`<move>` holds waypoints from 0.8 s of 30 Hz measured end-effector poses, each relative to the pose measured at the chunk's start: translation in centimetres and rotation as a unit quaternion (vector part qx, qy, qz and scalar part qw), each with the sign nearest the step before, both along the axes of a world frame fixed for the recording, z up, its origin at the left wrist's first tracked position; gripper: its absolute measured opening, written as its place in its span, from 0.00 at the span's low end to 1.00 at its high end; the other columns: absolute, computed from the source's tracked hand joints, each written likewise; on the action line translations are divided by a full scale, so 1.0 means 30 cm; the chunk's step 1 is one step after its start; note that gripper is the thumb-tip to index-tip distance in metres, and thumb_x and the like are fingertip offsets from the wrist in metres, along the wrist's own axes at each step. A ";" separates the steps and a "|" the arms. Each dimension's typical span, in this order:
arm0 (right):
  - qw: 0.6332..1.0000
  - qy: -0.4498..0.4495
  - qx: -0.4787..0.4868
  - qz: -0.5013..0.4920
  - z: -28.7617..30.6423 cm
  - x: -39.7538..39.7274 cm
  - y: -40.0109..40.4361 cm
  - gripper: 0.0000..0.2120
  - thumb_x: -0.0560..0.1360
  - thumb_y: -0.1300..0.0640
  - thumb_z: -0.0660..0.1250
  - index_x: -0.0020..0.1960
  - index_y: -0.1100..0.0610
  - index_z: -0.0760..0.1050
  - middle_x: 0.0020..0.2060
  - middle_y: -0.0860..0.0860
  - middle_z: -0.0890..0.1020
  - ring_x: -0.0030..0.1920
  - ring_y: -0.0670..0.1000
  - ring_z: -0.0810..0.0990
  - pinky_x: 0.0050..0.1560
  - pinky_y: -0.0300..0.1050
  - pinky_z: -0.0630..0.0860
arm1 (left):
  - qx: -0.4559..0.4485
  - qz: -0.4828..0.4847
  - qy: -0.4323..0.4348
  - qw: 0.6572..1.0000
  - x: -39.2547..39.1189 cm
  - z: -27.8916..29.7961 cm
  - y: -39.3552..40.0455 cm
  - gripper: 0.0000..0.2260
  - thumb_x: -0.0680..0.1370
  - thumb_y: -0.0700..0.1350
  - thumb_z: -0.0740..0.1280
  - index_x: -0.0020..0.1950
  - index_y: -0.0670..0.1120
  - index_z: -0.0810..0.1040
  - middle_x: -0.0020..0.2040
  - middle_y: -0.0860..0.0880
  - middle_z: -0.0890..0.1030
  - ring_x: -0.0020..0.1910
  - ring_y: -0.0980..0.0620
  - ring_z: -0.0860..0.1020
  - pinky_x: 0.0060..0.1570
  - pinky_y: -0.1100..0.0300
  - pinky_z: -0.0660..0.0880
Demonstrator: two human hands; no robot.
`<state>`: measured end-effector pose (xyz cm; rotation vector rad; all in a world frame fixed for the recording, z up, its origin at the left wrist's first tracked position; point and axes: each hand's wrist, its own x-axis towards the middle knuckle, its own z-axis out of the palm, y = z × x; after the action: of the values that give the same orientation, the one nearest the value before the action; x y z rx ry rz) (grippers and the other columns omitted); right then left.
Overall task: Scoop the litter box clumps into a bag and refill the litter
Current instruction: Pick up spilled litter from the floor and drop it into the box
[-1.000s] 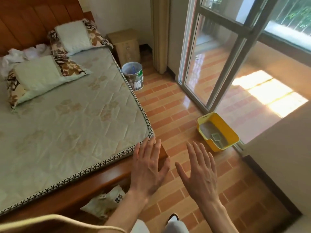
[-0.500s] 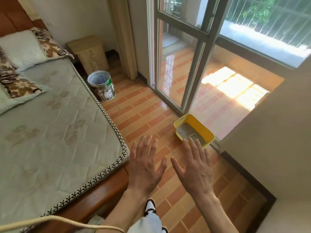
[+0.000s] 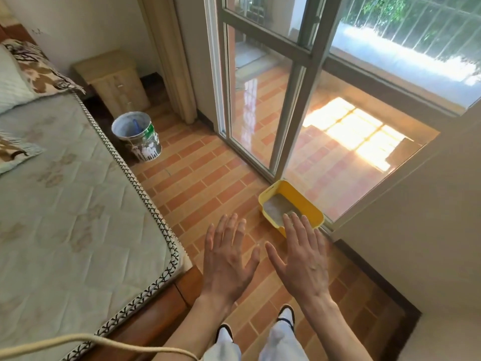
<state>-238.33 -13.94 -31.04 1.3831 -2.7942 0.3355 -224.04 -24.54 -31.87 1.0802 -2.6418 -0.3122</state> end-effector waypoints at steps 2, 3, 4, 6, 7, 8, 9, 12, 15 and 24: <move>1.000 -0.001 0.003 0.008 -0.023 -0.066 -0.017 0.37 0.79 0.31 0.53 0.81 0.51 0.59 0.79 0.52 0.64 0.80 0.55 0.58 0.79 0.55 0.54 | 0.004 0.010 -0.004 1.000 -0.057 -0.025 -0.018 0.28 0.83 0.62 0.54 0.77 0.47 0.68 0.79 0.45 0.67 0.81 0.47 0.60 0.77 0.40 0.59; 1.000 -0.002 0.003 0.014 -0.034 -0.101 -0.027 0.36 0.80 0.31 0.54 0.80 0.52 0.60 0.79 0.52 0.65 0.80 0.55 0.59 0.79 0.56 0.55 | 0.005 0.018 -0.005 1.000 -0.088 -0.039 -0.027 0.28 0.83 0.61 0.55 0.77 0.46 0.68 0.79 0.45 0.67 0.81 0.48 0.60 0.77 0.41 0.58; 1.000 -0.002 0.004 0.020 -0.049 -0.138 -0.038 0.36 0.80 0.32 0.55 0.80 0.52 0.61 0.78 0.53 0.66 0.80 0.55 0.59 0.79 0.56 0.56 | 0.007 0.027 -0.006 1.000 -0.119 -0.055 -0.035 0.28 0.83 0.61 0.56 0.77 0.46 0.68 0.79 0.45 0.68 0.81 0.47 0.60 0.77 0.41 0.58; 0.999 -0.008 0.011 0.032 -0.084 -0.216 -0.062 0.36 0.79 0.32 0.56 0.80 0.53 0.61 0.78 0.53 0.66 0.79 0.55 0.60 0.79 0.56 0.56 | 0.012 0.049 -0.006 0.999 -0.182 -0.087 -0.046 0.28 0.83 0.60 0.56 0.77 0.45 0.69 0.78 0.45 0.69 0.80 0.47 0.61 0.77 0.41 0.58; 0.999 -0.011 0.014 0.039 -0.106 -0.253 -0.076 0.36 0.79 0.33 0.57 0.80 0.53 0.62 0.78 0.53 0.66 0.79 0.55 0.60 0.79 0.56 0.56 | 0.016 0.061 -0.005 0.998 -0.212 -0.105 -0.050 0.28 0.83 0.60 0.56 0.77 0.45 0.69 0.78 0.45 0.69 0.80 0.47 0.61 0.77 0.41 0.58; 0.999 -0.015 0.016 0.047 -0.130 -0.288 -0.091 0.36 0.80 0.33 0.57 0.80 0.53 0.61 0.78 0.53 0.66 0.79 0.55 0.60 0.79 0.56 0.55 | 0.021 0.074 -0.002 0.997 -0.242 -0.124 -0.052 0.28 0.83 0.61 0.56 0.77 0.45 0.69 0.78 0.45 0.69 0.80 0.47 0.61 0.78 0.41 0.58; 0.998 -0.020 0.016 0.054 -0.157 -0.322 -0.108 0.36 0.80 0.33 0.57 0.80 0.53 0.61 0.78 0.53 0.66 0.80 0.55 0.60 0.79 0.56 0.55 | 0.025 0.087 0.002 0.996 -0.270 -0.144 -0.059 0.28 0.83 0.61 0.56 0.77 0.46 0.69 0.79 0.45 0.68 0.80 0.48 0.61 0.78 0.41 0.57; 0.997 -0.039 0.015 0.067 -0.244 -0.401 -0.159 0.36 0.79 0.33 0.58 0.80 0.53 0.61 0.79 0.53 0.65 0.80 0.54 0.58 0.79 0.56 0.55 | 0.037 0.114 0.019 0.993 -0.337 -0.217 -0.088 0.28 0.83 0.61 0.56 0.78 0.46 0.68 0.79 0.46 0.67 0.81 0.49 0.60 0.78 0.41 0.57; 0.996 -0.053 0.015 0.074 -0.350 -0.443 -0.202 0.36 0.79 0.34 0.59 0.80 0.53 0.61 0.79 0.53 0.64 0.80 0.54 0.57 0.79 0.57 0.56 | 0.042 0.122 0.017 0.991 -0.379 -0.307 -0.116 0.28 0.83 0.61 0.56 0.78 0.47 0.68 0.80 0.47 0.66 0.81 0.50 0.59 0.78 0.41 0.57; 0.994 -0.052 0.037 0.094 -0.897 -0.532 -0.283 0.37 0.79 0.33 0.56 0.81 0.51 0.57 0.80 0.51 0.60 0.81 0.53 0.54 0.80 0.57 0.54 | 0.039 0.093 -0.015 0.995 -0.413 -0.852 -0.223 0.27 0.84 0.58 0.59 0.80 0.46 0.66 0.80 0.46 0.65 0.82 0.49 0.57 0.78 0.41 0.57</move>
<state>-254.30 -22.43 -57.94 1.6980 -2.7891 0.3180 -236.42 -31.22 -57.44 1.3557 -2.5484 -0.3640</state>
